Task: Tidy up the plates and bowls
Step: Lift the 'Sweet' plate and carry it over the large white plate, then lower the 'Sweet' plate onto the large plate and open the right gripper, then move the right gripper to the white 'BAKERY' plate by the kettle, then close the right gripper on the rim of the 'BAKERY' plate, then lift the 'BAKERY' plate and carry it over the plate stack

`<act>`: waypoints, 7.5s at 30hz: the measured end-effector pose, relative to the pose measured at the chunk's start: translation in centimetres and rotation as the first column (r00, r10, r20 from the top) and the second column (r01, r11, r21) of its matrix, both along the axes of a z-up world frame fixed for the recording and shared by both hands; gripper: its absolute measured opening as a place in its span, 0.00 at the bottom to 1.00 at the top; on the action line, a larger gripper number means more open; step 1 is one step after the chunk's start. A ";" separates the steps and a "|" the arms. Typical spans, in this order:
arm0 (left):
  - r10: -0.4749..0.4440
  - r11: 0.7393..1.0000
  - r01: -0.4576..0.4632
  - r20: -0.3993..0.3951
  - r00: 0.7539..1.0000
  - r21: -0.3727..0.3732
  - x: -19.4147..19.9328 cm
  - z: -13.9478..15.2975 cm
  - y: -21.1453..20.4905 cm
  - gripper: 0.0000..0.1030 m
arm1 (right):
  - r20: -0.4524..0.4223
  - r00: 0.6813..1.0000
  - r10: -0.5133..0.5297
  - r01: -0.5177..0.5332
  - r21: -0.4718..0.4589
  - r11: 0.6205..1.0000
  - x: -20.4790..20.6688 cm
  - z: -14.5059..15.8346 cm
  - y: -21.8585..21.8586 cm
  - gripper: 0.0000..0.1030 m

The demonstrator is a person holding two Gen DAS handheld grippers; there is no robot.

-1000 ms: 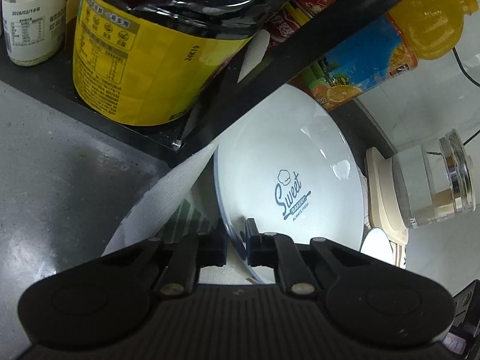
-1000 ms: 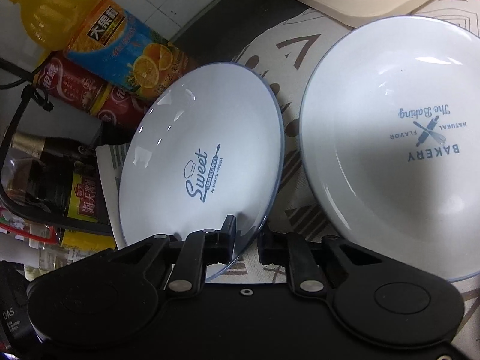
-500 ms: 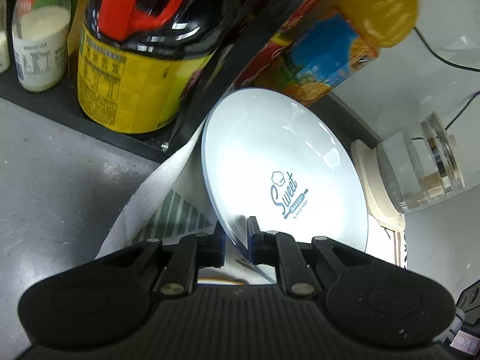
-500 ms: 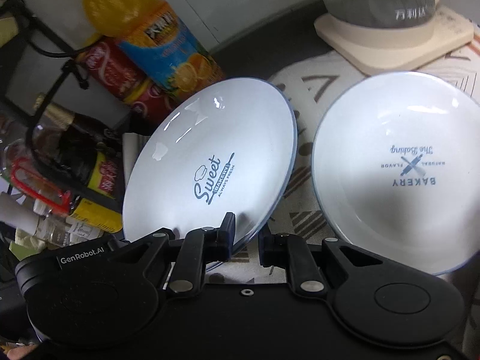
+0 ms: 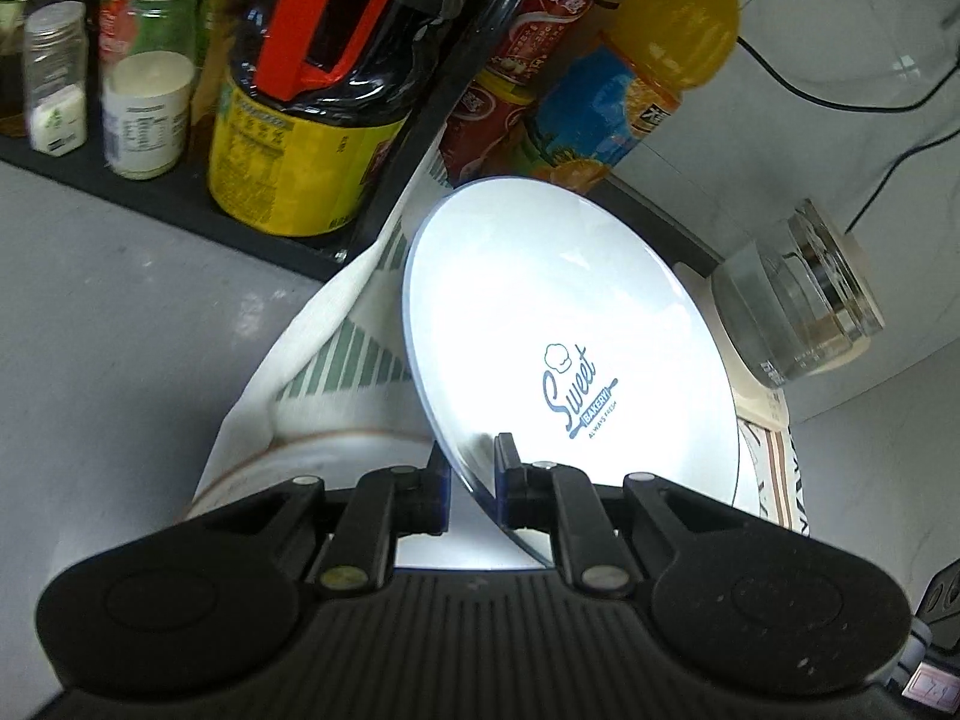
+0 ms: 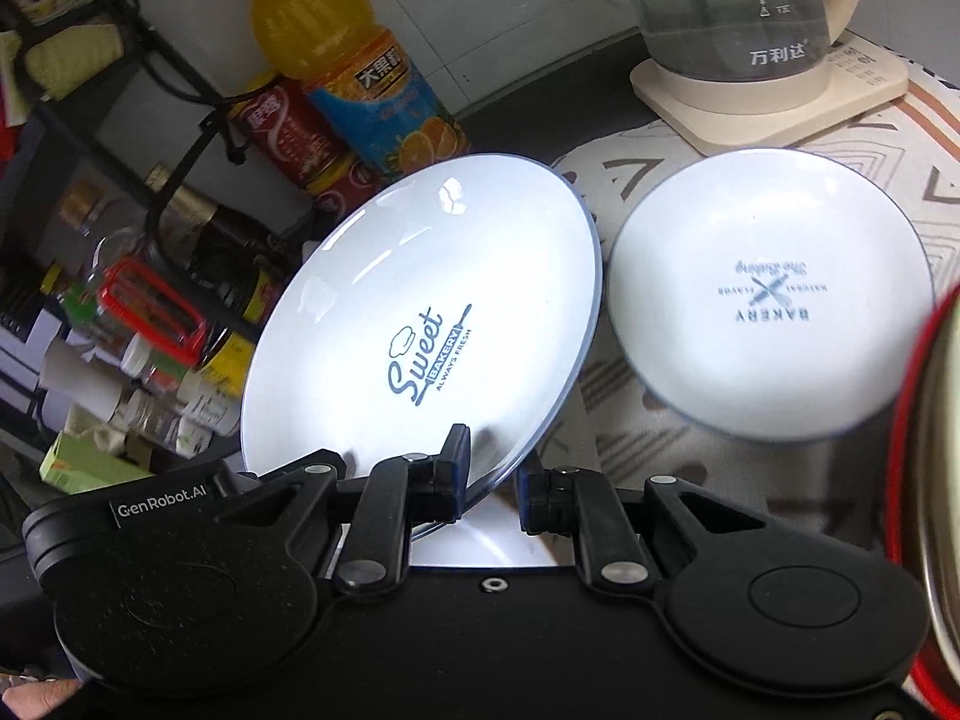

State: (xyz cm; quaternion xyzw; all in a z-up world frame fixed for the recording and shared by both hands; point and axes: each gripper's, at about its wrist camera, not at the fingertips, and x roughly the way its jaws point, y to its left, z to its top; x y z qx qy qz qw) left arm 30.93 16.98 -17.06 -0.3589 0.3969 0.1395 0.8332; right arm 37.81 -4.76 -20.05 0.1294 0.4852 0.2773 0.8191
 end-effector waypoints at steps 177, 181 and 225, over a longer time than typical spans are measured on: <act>-0.231 0.973 0.225 -0.187 0.955 -0.055 16.2 -3.6 -7.8 0.10 | -0.157 0.985 -0.070 0.028 -0.254 0.967 15.8 -2.5 -9.7 0.10; -0.206 0.979 0.204 -0.163 0.965 -0.029 15.2 -2.4 -6.7 0.10 | -0.141 0.989 -0.046 0.013 -0.226 0.974 15.2 -1.7 -8.8 0.08; 0.047 0.997 -0.041 -0.105 0.993 0.061 -5.2 3.5 -4.0 0.10 | 0.000 0.970 0.244 -0.242 -0.141 0.960 -0.9 2.9 -4.8 0.11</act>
